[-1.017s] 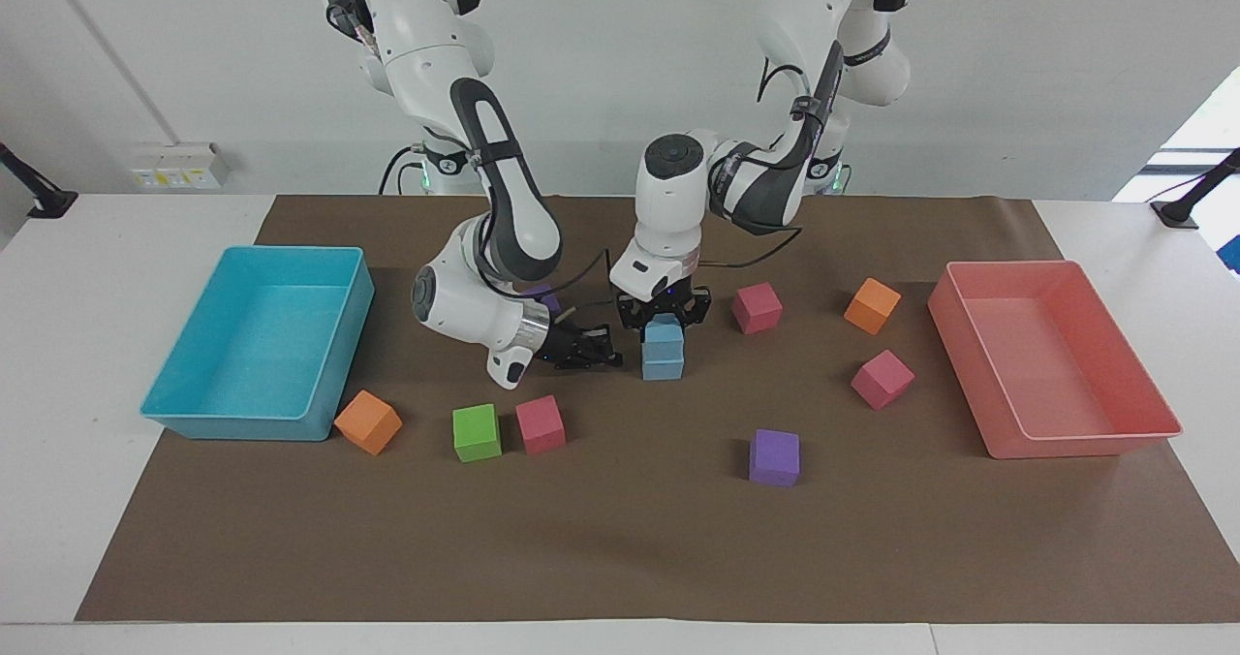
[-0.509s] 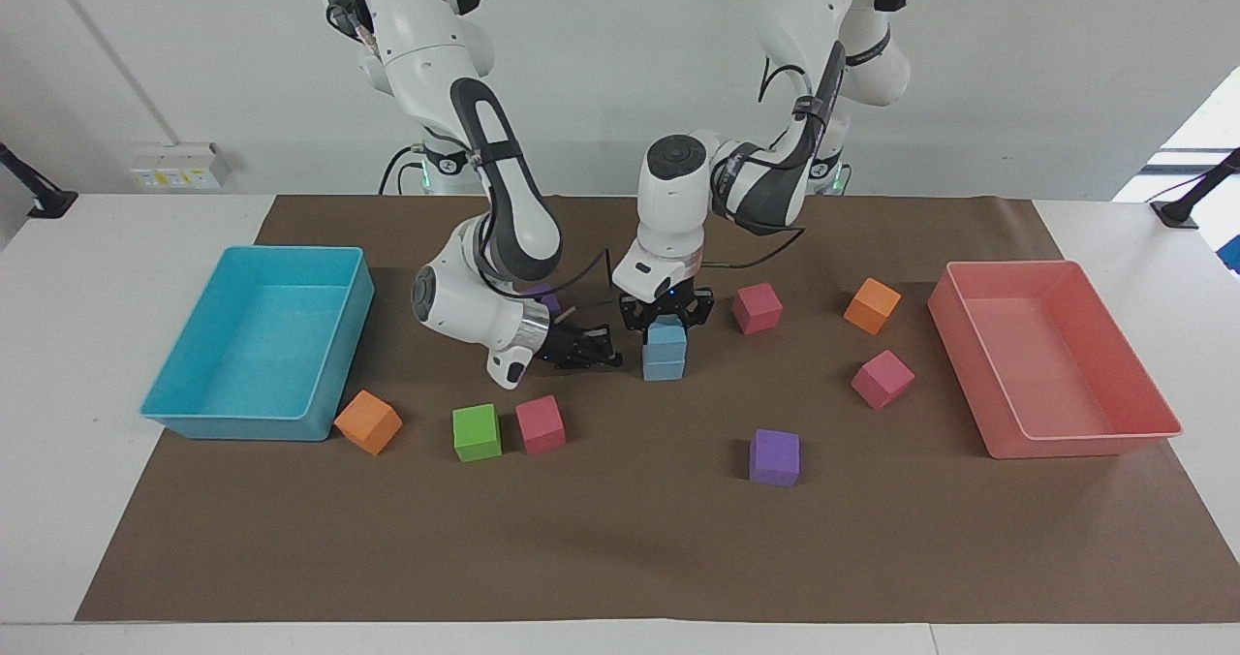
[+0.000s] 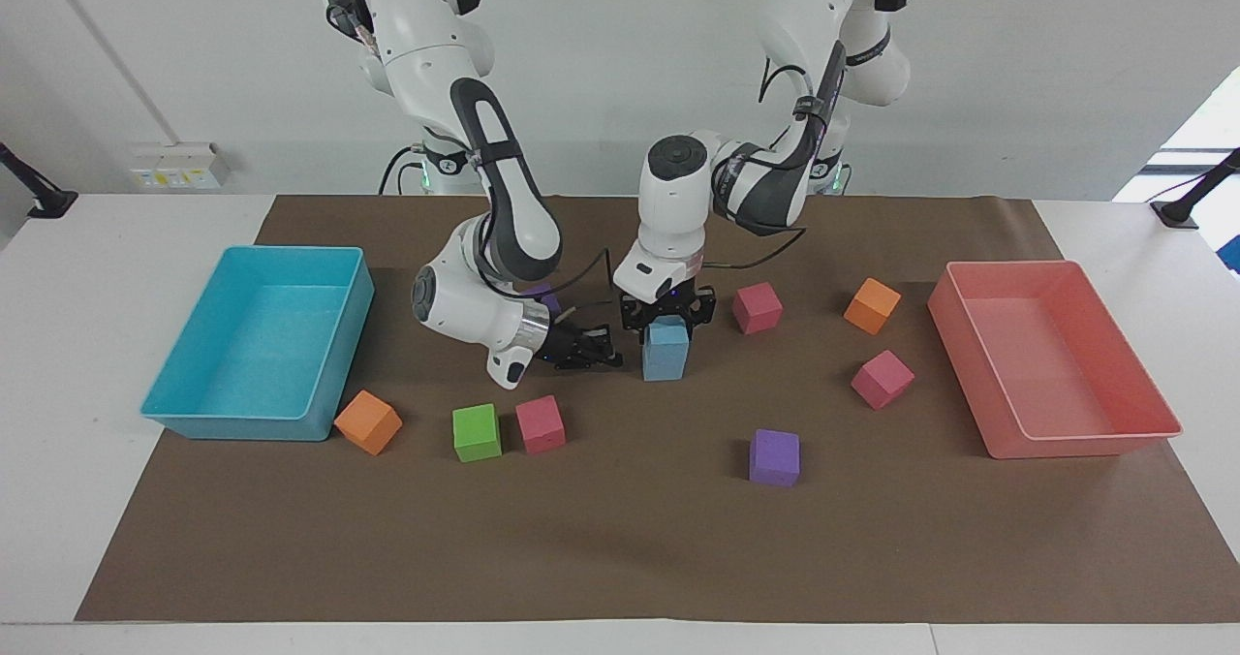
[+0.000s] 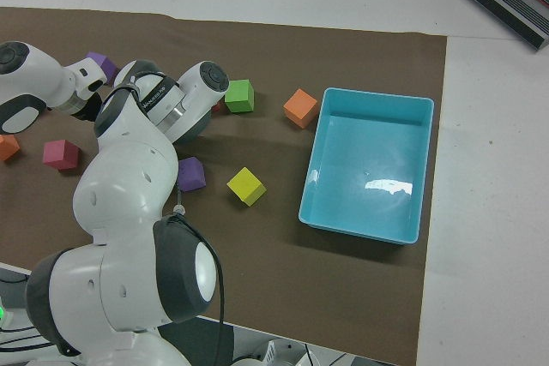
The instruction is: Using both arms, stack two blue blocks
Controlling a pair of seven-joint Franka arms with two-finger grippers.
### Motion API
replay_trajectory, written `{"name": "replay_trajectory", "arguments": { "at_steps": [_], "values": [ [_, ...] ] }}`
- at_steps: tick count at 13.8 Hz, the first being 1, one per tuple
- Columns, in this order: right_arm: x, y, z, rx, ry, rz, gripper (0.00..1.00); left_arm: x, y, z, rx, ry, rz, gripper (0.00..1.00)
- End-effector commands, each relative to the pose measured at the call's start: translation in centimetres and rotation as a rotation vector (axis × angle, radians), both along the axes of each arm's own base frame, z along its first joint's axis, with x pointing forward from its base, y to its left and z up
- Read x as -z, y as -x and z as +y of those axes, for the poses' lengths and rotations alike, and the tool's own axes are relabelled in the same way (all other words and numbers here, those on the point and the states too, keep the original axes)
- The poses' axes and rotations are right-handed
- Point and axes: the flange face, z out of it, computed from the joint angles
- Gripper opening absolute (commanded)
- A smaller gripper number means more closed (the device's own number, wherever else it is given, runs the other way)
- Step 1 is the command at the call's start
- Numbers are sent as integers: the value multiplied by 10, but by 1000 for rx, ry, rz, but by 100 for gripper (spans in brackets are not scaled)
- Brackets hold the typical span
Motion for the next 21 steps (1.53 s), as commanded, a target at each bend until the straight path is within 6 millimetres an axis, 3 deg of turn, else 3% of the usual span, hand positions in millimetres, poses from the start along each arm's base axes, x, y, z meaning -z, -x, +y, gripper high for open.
{"name": "replay_trajectory", "arguments": {
  "at_steps": [1,2,6,9,15,16,18,19,21],
  "values": [
    [1,3,0,22,-14,-16,0,-6,5,3,21,-16,-18,100],
    [1,3,0,21,-14,-15,0,-10,3,4,19,-13,-23,100],
    [1,3,0,22,-14,-14,0,-59,1,30,39,-13,-37,100],
    [-7,0,-6,35,-24,-4,0,-101,-8,88,99,-53,3,100],
    [-65,-6,-13,98,36,-5,0,-184,-37,226,200,-3,23,100],
    [-77,-6,-14,93,96,-10,23,-196,-40,249,223,-10,48,100],
    [-102,-8,-20,58,249,-59,83,-227,-46,292,233,-17,70,100],
    [-110,-8,-25,49,288,-82,100,-241,-48,311,235,-17,69,100],
    [-124,-10,-38,26,336,-114,100,-265,-47,344,228,-19,76,100]
  ]
}}
